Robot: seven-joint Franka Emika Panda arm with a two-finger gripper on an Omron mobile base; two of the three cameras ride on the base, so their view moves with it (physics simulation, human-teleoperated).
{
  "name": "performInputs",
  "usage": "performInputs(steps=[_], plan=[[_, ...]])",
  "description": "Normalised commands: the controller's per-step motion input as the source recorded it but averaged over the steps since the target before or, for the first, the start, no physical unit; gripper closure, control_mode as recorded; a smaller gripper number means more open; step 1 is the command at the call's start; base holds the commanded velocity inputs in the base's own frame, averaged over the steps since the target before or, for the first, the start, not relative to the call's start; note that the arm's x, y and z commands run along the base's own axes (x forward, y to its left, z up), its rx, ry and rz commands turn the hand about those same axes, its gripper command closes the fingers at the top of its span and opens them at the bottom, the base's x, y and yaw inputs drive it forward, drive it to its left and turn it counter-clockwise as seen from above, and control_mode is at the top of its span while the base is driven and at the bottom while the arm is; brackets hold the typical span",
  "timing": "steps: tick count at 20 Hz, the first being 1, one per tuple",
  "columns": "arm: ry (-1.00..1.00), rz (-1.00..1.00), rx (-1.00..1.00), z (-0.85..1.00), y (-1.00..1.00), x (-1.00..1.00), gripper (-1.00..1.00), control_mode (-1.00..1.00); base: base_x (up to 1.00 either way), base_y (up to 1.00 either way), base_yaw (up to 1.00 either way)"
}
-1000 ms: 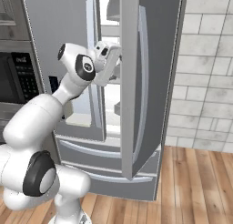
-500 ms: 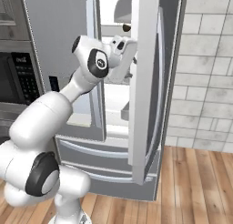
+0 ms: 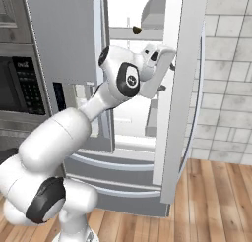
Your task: Retrieve the kiwi and orange from the fridge and place them into the bowl on the dining table.
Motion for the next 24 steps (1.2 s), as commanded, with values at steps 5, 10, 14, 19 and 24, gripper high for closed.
performInputs(steps=[5, 10, 14, 19, 24], plan=[[-0.37, 0.00, 0.00, 0.46, 0.40, -1.00, -1.00, -1.00, 0.00, 0.00, 0.00], [-0.30, 0.00, 0.06, 0.34, 0.80, -0.88, -1.00, -1.00, 0.00, 0.00, 0.00], [-0.09, -0.01, 0.28, 0.00, 0.75, -0.65, -1.00, -1.00, 0.00, 0.00, 0.00], [0.01, 0.00, 0.39, 0.00, 0.78, -0.58, -1.00, -1.00, 0.00, 0.00, 0.00], [0.02, 0.00, 0.40, 0.00, 0.68, -0.55, -1.00, -1.00, 0.00, 0.00, 0.00]])
